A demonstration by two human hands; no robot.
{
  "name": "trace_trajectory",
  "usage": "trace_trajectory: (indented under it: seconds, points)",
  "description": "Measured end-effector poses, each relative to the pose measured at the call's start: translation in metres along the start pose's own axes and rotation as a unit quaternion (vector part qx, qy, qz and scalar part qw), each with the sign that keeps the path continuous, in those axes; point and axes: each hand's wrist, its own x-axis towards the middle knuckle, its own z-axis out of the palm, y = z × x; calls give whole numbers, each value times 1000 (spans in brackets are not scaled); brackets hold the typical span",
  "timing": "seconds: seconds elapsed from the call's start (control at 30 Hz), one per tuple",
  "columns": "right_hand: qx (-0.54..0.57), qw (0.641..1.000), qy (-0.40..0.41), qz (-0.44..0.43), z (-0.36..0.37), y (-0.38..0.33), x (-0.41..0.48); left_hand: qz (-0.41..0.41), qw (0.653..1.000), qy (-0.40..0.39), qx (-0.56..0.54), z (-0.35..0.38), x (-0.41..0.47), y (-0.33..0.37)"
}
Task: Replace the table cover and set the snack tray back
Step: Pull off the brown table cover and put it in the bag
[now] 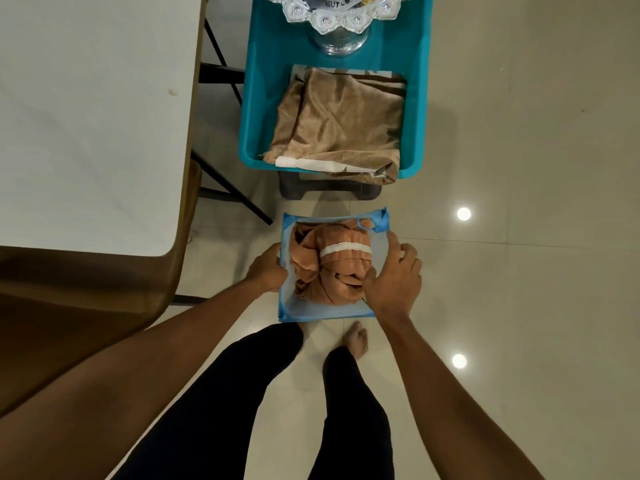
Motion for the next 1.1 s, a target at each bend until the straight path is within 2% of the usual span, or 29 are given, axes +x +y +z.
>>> trace_trajectory:
  seconds: [0.07, 0.13, 0.23, 0.37, 0.53, 0.77, 0.97, 1.1]
  points:
    - [-11, 997, -67, 42, -6, 12, 8, 13, 999, 9, 43, 2, -3, 3]
    - [27, 988, -134, 74, -7, 21, 13, 29, 995, 15, 100, 4, -4, 3]
    - [43, 976, -198, 77, -6, 23, 10, 20, 993, 7, 117, 7, -7, 5]
    - [40, 975, -205, 76, -8, 23, -11, 10, 991, 17, 130, 11, -15, -8]
    - [29, 967, -237, 89, -23, 43, -41, -9, 995, -5, 94, 20, -29, -35]
    - [32, 959, -268, 89, -7, 55, -50, -19, 995, -4, 93, 35, -28, -42]
    - [80, 943, -274, 170, -18, 46, -46, -19, 992, 13, 121, 26, -38, -32]
    - [126, 934, -231, 244, -43, 34, -41, 13, 996, 61, 65, 12, -54, -7]
